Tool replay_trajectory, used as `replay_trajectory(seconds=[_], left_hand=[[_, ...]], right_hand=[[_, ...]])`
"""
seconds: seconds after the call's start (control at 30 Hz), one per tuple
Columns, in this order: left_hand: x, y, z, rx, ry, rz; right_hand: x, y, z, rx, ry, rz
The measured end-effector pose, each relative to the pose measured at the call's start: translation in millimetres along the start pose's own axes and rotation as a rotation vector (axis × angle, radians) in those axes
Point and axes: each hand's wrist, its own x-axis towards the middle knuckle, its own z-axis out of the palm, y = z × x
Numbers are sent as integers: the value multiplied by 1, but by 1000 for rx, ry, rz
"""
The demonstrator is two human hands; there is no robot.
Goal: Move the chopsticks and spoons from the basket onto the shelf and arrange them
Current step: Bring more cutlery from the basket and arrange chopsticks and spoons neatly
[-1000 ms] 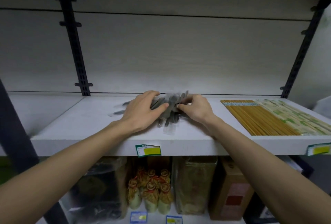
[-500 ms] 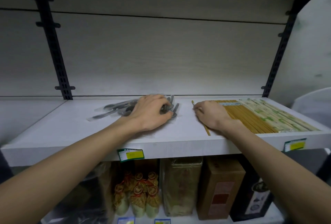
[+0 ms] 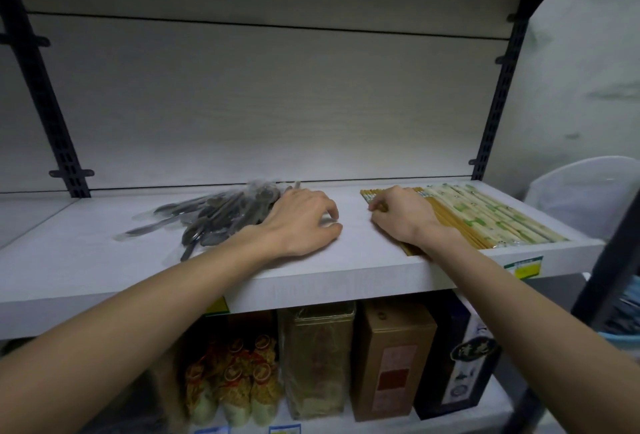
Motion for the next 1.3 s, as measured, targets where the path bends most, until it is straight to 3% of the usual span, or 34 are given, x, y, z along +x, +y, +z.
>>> replay_trajectory(seconds=[0.13,0.3,0.47,0.87,1.07,1.3], left_hand=[[-3,-10,-10,-16,40,-48],[-14,-47,-32,66,19,-212],[-42,-79,-29,18,-155,-246],[-89,-115,-39,-20,-182,-298],[-110,-132,-53,-53,-109,-340],[-107,-126,-59,-24,32,-349]], right_hand=[[1,-3,0,37,5,-5],[12,-39,2,184,138,-33],[33,-97,25,444,-69,39],[46,-157,60,660,-190,83],[46,-168,66,745,-159,93],[30,-151,49,568,-89,52]])
